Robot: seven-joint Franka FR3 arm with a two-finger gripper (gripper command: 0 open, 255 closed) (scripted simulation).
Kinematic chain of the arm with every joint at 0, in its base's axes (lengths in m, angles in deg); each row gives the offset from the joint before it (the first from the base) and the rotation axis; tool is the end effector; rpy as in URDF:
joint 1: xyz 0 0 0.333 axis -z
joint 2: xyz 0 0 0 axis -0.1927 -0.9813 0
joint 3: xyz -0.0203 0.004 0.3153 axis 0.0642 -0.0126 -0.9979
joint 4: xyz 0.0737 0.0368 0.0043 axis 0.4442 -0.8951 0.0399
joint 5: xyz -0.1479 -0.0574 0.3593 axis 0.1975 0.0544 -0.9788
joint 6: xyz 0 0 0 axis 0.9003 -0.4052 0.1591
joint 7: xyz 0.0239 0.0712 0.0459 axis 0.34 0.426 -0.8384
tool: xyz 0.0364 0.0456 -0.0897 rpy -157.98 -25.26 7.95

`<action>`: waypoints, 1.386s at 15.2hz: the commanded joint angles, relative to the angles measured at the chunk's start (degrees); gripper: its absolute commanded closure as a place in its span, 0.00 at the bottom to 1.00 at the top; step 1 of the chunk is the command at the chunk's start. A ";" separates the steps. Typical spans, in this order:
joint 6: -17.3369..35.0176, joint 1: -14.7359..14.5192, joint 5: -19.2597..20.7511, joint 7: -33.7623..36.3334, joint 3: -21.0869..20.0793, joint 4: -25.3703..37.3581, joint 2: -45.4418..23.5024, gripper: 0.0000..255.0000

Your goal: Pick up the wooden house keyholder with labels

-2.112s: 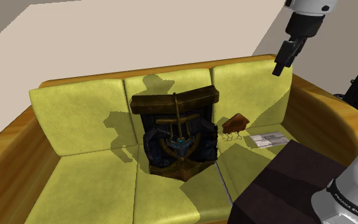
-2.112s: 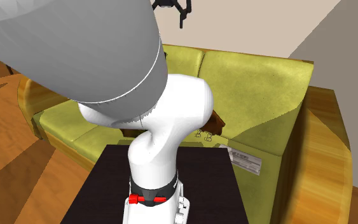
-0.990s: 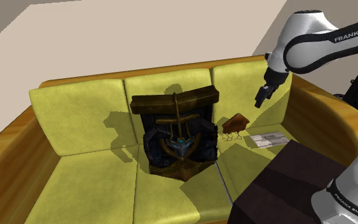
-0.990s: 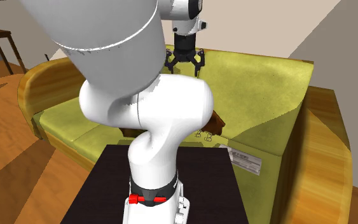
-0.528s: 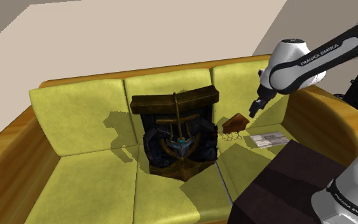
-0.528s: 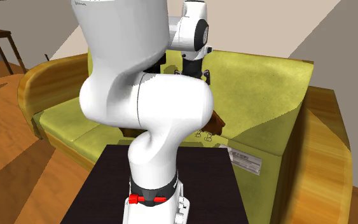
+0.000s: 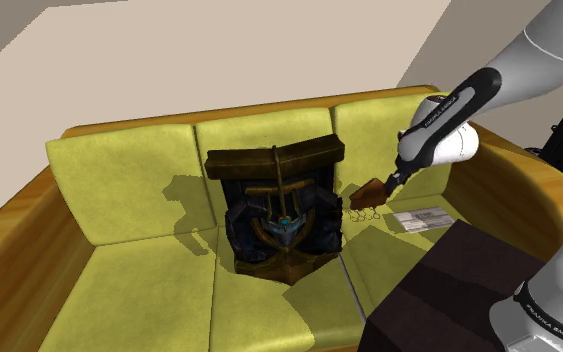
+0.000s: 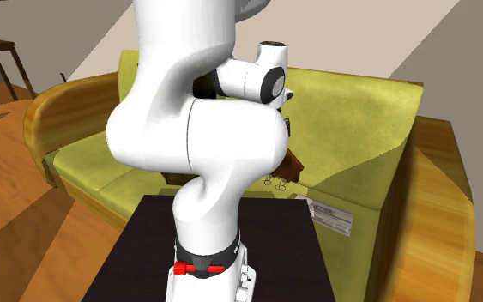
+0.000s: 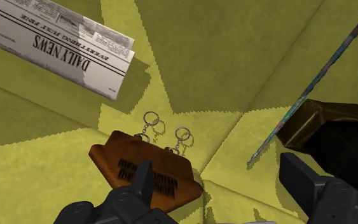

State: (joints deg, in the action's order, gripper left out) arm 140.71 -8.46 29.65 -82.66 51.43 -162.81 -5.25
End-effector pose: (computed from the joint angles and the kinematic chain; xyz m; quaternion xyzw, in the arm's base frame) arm 0.4069 -0.1317 0.2396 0.9962 0.0103 0.0861 0.0061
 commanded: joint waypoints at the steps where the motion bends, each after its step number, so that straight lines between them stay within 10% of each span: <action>1: 3.88 0.63 -8.39 -6.90 -1.47 2.68 -6.65 0.00; 8: 12.96 14.39 -21.96 -20.74 -14.94 13.18 -24.97 0.00; 21: 20.49 23.49 -20.34 -24.46 -20.55 31.71 -49.24 0.00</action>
State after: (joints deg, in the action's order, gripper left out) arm 160.70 14.63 9.16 -106.95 31.17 -131.77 -53.40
